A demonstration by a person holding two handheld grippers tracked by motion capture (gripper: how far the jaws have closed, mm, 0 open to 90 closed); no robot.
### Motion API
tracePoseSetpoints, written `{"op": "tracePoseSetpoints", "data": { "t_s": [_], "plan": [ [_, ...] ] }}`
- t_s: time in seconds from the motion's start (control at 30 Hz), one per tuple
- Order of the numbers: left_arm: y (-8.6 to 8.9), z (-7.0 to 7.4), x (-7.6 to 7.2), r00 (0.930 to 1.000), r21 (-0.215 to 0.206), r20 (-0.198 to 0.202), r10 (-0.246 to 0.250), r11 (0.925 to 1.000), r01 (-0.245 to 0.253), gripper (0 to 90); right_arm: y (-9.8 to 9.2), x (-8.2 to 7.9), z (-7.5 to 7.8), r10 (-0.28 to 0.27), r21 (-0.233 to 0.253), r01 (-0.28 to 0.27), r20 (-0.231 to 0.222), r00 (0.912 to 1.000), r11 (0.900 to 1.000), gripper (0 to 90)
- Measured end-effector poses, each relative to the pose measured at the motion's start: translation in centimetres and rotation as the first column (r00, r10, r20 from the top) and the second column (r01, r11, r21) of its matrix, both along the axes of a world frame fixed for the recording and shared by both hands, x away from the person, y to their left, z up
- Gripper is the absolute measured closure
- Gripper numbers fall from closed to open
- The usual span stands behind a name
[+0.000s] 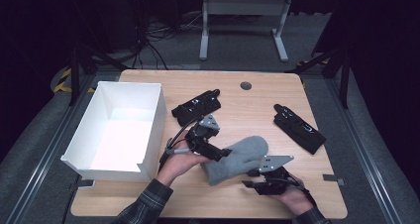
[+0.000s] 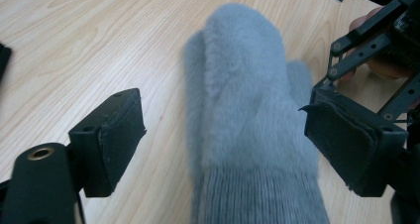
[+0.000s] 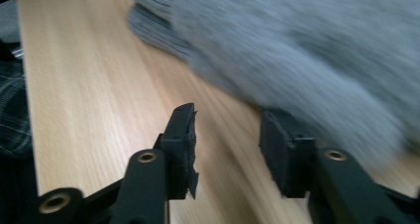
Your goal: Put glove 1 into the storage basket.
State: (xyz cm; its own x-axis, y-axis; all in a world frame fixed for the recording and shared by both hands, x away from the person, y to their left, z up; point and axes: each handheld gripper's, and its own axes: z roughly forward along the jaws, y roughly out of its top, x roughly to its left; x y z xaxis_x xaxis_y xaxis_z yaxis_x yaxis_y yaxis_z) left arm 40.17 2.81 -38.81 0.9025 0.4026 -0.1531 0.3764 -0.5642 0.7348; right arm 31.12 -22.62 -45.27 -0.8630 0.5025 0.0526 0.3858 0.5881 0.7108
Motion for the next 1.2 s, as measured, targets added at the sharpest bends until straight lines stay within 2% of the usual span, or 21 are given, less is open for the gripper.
{"op": "tracePoseSetpoints", "data": {
  "t_s": [0.2,0.37,0.5,0.53,0.67,0.87,0.93,1.03,1.13,1.2],
  "plan": [
    [-1.6,-0.5,0.7,0.9991,0.035,-0.007,-0.042,0.9985,0.042,12.6,-2.7,0.0,0.2,-0.097,0.003,0.097,0.033,0.9948,0.995,40.7],
    [-3.1,-1.6,1.4,0.9971,0.074,-0.024,-0.073,0.9945,0.074,10.4,-5.4,0.5,0.0,-0.189,0.008,0.188,0.055,0.9805,0.982,28.4],
    [-4.1,-2.7,1.8,0.9962,0.116,-0.033,-0.081,0.9897,0.084,10.0,-7.0,1.0,0.0,-0.247,0.025,0.246,0.056,0.9674,0.969,22.9],
    [-4.4,-3.0,1.9,0.9961,0.138,-0.032,-0.082,0.9867,0.086,10.0,-7.4,1.1,-0.1,-0.258,0.029,0.257,0.06,0.9643,0.966,21.6],
    [-4.7,-3.6,2.2,0.9957,0.166,-0.041,-0.082,0.9821,0.088,9.0,-8.4,1.4,-0.2,-0.296,0.039,0.294,0.064,0.9531,0.955,18.7],
    [-5.0,-4.4,2.5,0.9926,0.202,-0.078,-0.093,0.9736,0.107,6.4,-8.7,1.7,-0.3,-0.316,0.036,0.314,0.069,0.9463,0.949,16.7],
    [-5.3,-4.8,2.5,0.9922,0.217,-0.077,-0.098,0.9696,0.113,6.4,-8.8,1.8,-0.4,-0.323,0.034,0.321,0.071,0.9439,0.947,16.0],
    [-5.5,-5.3,2.8,0.9866,0.224,-0.125,-0.104,0.9657,0.131,7.5,-8.9,2.0,-0.5,-0.329,0.031,0.328,0.072,0.9416,0.944,16.0],
    [-5.4,-5.8,3.3,0.9733,0.191,-0.185,-0.135,0.9666,0.171,13.8,-9.1,2.0,-0.6,-0.336,0.03,0.335,0.072,0.9391,0.942,16.0],
    [-5.4,-5.9,3.3,0.9669,0.179,-0.209,-0.146,0.9664,0.184,18.6,-9.1,2.1,-0.6,-0.338,0.031,0.337,0.073,0.9383,0.941,16.0]
  ]
}}
